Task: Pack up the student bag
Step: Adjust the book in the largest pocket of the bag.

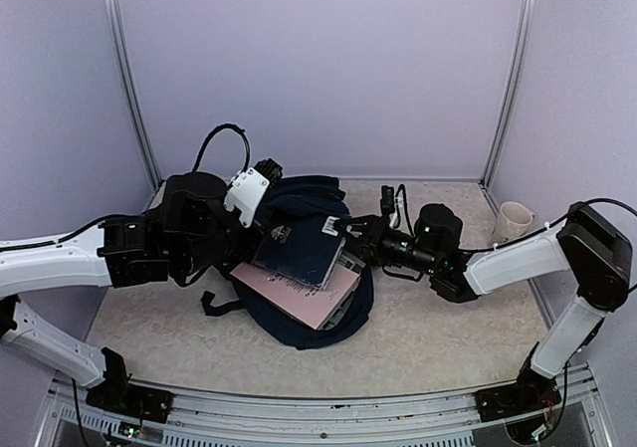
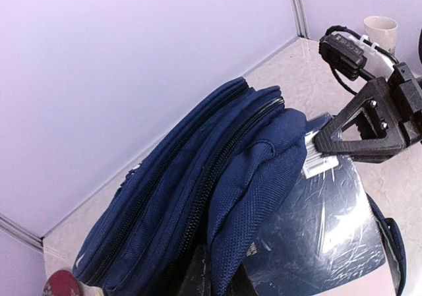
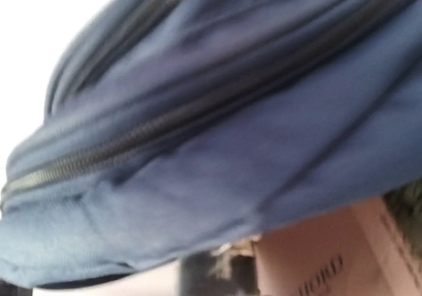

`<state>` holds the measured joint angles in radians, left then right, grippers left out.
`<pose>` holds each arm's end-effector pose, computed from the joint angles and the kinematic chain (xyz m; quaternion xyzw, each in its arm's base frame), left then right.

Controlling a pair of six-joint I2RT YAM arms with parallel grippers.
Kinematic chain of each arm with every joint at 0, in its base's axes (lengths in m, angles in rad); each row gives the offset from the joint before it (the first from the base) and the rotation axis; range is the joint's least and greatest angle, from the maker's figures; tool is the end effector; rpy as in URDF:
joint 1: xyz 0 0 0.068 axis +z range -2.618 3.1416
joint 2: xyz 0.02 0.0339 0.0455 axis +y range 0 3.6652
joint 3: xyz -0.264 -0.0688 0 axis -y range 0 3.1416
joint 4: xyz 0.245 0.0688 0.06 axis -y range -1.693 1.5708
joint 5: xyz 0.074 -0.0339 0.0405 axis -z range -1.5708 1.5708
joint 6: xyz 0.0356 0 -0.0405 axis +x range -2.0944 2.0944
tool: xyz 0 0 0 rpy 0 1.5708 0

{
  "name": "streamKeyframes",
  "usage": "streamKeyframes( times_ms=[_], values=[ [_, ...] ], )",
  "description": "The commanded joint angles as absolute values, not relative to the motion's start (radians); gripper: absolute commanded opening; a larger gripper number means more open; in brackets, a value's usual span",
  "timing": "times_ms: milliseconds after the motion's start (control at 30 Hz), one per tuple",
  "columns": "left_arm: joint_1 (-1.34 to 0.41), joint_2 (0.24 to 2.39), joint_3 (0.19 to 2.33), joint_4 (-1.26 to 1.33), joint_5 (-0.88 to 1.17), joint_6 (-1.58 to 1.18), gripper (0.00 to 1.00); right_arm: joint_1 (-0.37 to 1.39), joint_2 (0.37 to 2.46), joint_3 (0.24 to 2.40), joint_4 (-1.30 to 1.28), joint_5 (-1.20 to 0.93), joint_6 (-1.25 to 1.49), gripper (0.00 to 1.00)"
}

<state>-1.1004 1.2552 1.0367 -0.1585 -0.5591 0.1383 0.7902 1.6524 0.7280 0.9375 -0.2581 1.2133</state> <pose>0.1470 -0.2474 0.3316 0.3352 0.7373 -0.0477 0.5845 0.2366 0.2518 0.2186 0.0567 0.7003 0.6433 0.3042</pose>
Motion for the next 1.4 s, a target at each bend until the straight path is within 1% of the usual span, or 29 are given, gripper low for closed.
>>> streamKeyframes(
  times_ms=[0,167,333,433,600,733,867,967,1167,1267,1367],
  values=[
    [-1.127,1.193,1.078,-0.006,-0.552,0.254,0.00,0.764,1.523,0.744,1.089,-0.019,1.220,0.00],
    [-1.129,1.236,1.094,-0.026,-0.507,0.258,0.00,0.752,1.454,0.717,1.045,0.103,1.210,0.00],
    [-1.132,1.285,1.099,-0.004,-0.442,0.234,0.00,0.744,1.447,0.698,1.045,0.211,1.231,0.00],
    [-1.134,1.326,1.114,0.036,-0.366,0.221,0.00,0.744,1.493,0.708,1.070,0.269,1.269,0.00],
    [-1.163,1.425,1.159,0.043,-0.321,0.223,0.00,0.748,1.622,0.751,1.144,0.249,1.398,0.00],
    [-1.166,1.424,1.145,0.086,-0.256,0.203,0.00,0.759,1.680,0.809,1.104,0.276,1.442,0.00],
    [-1.156,1.402,1.139,0.099,-0.265,0.202,0.00,0.762,1.723,0.848,1.087,0.303,1.495,0.00],
    [-1.149,1.381,1.139,0.084,-0.260,0.220,0.00,0.768,1.723,0.883,1.010,0.347,1.468,0.00],
    [-1.117,1.356,1.164,0.068,-0.143,0.194,0.00,0.830,1.783,1.013,0.819,0.441,1.335,0.00],
    [-1.084,1.359,1.170,0.078,-0.102,0.153,0.00,0.864,1.855,1.068,0.818,0.443,1.327,0.00],
    [-1.063,1.358,1.163,0.076,-0.105,0.141,0.00,0.881,1.904,1.112,0.817,0.426,1.295,0.00]
  ],
)
